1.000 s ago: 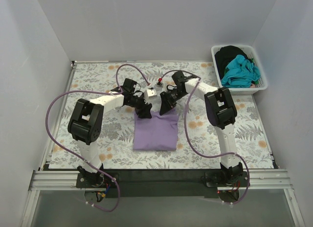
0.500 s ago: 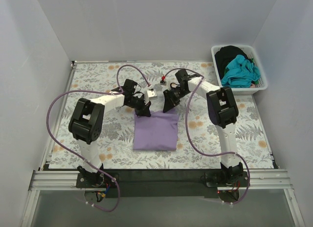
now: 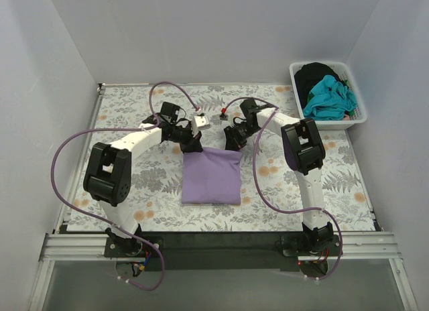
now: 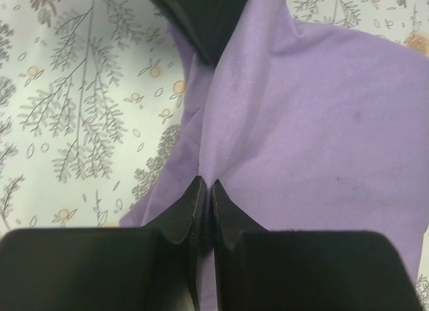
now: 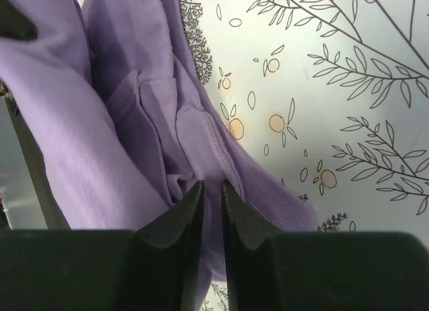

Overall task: Fold and stack the t-shirts
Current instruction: Fold the tshirt

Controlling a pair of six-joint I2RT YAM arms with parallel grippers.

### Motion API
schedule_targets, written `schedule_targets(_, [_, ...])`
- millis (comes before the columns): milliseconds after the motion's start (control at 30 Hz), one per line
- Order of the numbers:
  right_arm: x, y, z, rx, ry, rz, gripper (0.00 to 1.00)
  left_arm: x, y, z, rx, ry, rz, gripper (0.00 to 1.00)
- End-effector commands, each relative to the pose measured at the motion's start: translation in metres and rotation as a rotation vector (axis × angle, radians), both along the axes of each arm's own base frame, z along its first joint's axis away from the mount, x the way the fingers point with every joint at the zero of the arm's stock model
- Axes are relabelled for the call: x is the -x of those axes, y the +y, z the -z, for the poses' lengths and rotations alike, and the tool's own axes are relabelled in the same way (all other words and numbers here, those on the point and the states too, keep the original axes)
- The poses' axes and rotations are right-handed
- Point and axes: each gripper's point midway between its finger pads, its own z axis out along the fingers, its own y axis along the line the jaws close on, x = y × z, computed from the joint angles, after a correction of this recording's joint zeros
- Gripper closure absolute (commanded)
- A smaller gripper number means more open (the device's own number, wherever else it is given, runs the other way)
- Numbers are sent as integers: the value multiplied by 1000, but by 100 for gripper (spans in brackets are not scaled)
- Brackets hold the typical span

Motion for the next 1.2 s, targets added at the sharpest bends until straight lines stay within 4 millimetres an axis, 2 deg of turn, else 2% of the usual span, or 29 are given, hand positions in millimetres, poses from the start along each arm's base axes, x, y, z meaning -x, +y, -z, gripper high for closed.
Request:
schedule_targets(0, [3,-12,25,91,-24,-15,76,-18,13,-15,20,-58,-36,100])
schedule_targets(167, [1,-10,23,82,-24,-14,76,-29,8,7,11,-34,-41,99])
schedule_targets(233, [-3,-8,18,76,-35,-10,75,-32,4,21,4,4,-42,93])
schedule_targets(333, [-13,-5,3,70,-77,4,70,-37,1,29,-4,10,-43,89])
schedule_targets(467, [-42,-16,-27,107,-205,59,59,-43,1,30,-6,-9,-58,80])
schedule_targets(533, [-57,-24,-42,125,-261,93,53,-48,1,27,-6,-5,-83,72])
schedule_targets(567, [-71,-34,-58,133,-304,130,52,-50,1,23,0,8,-108,70])
schedule_targets(600, [-78,-40,-69,132,-326,149,51,-55,1,13,12,-3,-124,68])
schedule_targets(633, [-83,-46,-80,128,-344,168,50,-60,5,4,35,24,-177,61])
schedule_targets(667, [-88,-56,-101,108,-361,194,49,-64,6,-12,57,16,-200,58])
schedule_targets(700, [-87,-59,-111,89,-357,203,49,-67,6,-27,89,19,-217,52])
schedule_targets(733, [-83,-61,-121,69,-348,205,49,-69,13,-37,115,27,-242,48])
schedule_targets(767, [-74,-58,-141,21,-350,198,49,-66,14,-48,143,57,-272,40])
schedule_targets(800, [-62,-57,-142,0,-315,190,50,-59,13,-68,183,54,-268,38])
schedule_targets(833, [-51,-53,-148,-34,-276,191,51,-49,15,-68,195,85,-274,38])
schedule_targets(867, [-34,-43,-167,-126,-239,158,52,-40,13,-72,214,115,-274,38])
schedule_targets(900, [-20,-39,-164,-158,-178,145,57,-28,11,-84,250,151,-277,38])
schedule_targets(933, [-9,-33,-168,-193,-121,138,61,-11,8,-79,274,227,-256,38])
schedule_targets(1000, [20,-13,-174,-282,-18,60,69,6,5,-81,311,341,-266,42])
schedule_targets(1067, [51,4,-168,-330,65,-19,72,26,1,-74,340,461,-238,44])
schedule_targets(1167, [79,19,-146,-351,192,-82,73,41,-3,-57,355,621,-245,45])
